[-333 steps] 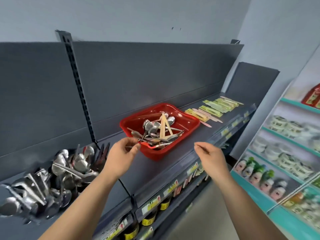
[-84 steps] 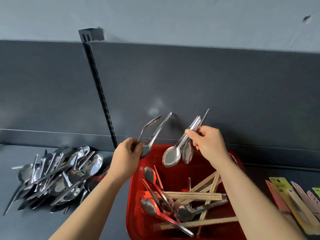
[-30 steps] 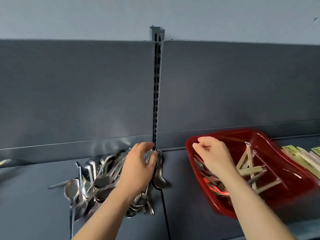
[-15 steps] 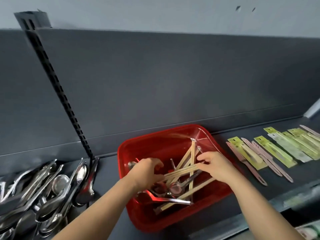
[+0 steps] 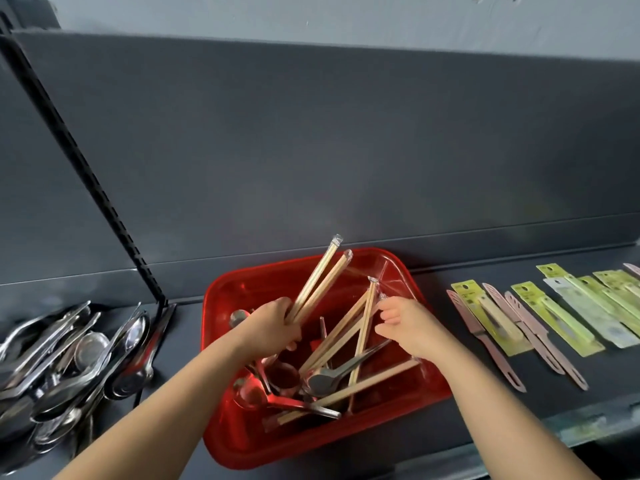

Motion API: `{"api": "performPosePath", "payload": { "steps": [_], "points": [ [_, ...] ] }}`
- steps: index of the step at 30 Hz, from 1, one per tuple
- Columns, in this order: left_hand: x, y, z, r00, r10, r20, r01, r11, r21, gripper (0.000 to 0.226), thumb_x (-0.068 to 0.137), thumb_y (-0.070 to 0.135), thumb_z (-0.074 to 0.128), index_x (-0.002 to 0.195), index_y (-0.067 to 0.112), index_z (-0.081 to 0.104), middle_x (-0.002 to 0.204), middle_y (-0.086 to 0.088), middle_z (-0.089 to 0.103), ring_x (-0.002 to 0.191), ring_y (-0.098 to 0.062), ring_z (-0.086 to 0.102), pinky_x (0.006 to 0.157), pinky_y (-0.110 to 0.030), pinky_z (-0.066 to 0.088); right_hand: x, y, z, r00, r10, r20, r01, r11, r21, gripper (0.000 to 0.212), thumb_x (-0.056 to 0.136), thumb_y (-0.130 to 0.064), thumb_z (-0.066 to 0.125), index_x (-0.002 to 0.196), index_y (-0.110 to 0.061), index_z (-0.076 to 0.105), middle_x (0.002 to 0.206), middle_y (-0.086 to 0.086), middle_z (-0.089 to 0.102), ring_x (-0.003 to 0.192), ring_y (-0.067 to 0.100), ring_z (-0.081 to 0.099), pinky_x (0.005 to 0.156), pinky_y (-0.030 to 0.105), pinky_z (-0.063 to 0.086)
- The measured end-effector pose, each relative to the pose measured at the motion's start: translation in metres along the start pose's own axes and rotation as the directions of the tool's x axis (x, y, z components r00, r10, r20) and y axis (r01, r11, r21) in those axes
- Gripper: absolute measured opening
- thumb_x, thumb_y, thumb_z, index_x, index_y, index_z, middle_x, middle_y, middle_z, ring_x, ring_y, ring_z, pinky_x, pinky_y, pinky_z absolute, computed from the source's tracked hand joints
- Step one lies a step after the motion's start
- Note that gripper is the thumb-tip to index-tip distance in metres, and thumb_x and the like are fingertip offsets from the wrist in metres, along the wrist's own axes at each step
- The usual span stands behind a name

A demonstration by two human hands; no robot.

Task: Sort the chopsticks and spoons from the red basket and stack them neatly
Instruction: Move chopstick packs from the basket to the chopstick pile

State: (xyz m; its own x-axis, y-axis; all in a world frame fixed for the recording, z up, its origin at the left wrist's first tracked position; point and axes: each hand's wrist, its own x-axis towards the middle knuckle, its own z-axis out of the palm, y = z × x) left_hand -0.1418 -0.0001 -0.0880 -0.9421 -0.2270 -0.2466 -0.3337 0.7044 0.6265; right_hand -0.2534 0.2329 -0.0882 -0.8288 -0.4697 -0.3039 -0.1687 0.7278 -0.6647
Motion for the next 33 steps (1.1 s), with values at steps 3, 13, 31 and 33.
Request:
{"api": "performPosePath", "payload": {
  "steps": [3, 13, 31, 33],
  "points": [
    [0.005, 0.013, 0.011, 1.000, -0.015, -0.008, 0.015, 0.997, -0.079, 0.024, 0.077, 0.021, 0.073, 0.074, 0.017, 0.049, 0.063, 0.004, 0.058, 0.043, -0.005, 0.054, 0.040, -0.018, 0.041, 0.005, -0.004, 0.004, 0.997, 0.036, 0.064, -0.031, 0.997, -0.065, 0.050, 0.087, -0.019, 0.070, 0.134, -0.013, 0.054, 0.126, 0.006, 0.064, 0.110, 0.019, 0.063, 0.095, 0.029, 0.049],
    [0.014, 0.012, 0.025, 0.985, -0.151, 0.082, 0.154, 0.987, -0.035, 0.025, 0.067, 0.021, 0.086, 0.082, 0.011, 0.069, 0.074, -0.001, 0.068, 0.056, -0.011, 0.061, 0.052, -0.023, 0.052, 0.010, -0.009, 0.013, 1.000, 0.018, 0.024, -0.013, 0.980, -0.198, 0.031, 0.087, -0.028, 0.069, 0.112, -0.011, 0.066, 0.095, 0.002, 0.069, 0.079, 0.017, 0.066, 0.072, 0.030, 0.054],
    [-0.010, 0.019, -0.011, 0.987, 0.067, -0.149, -0.136, 0.840, -0.525, 0.010, 0.097, 0.018, 0.056, 0.101, 0.014, 0.064, 0.078, 0.007, 0.074, 0.064, -0.004, 0.058, 0.059, -0.013, 0.046, 0.027, -0.027, 0.026, 0.963, 0.269, 0.002, -0.260, 0.932, -0.252, 0.030, 0.076, -0.044, 0.077, 0.076, -0.018, 0.062, 0.057, -0.009, 0.070, 0.047, 0.005, 0.062, 0.054, 0.022, 0.049],
    [-0.010, 0.022, -0.013, 0.981, 0.071, -0.183, -0.159, 0.832, -0.531, 0.012, 0.098, 0.019, 0.054, 0.103, 0.016, 0.065, 0.081, 0.006, 0.075, 0.067, -0.002, 0.061, 0.061, -0.010, 0.046, 0.030, -0.026, 0.027, 0.958, 0.286, 0.036, -0.276, 0.947, -0.165, 0.022, 0.078, -0.035, 0.075, 0.075, -0.015, 0.066, 0.056, -0.007, 0.071, 0.047, 0.007, 0.062, 0.052, 0.022, 0.048]
  ]
}}
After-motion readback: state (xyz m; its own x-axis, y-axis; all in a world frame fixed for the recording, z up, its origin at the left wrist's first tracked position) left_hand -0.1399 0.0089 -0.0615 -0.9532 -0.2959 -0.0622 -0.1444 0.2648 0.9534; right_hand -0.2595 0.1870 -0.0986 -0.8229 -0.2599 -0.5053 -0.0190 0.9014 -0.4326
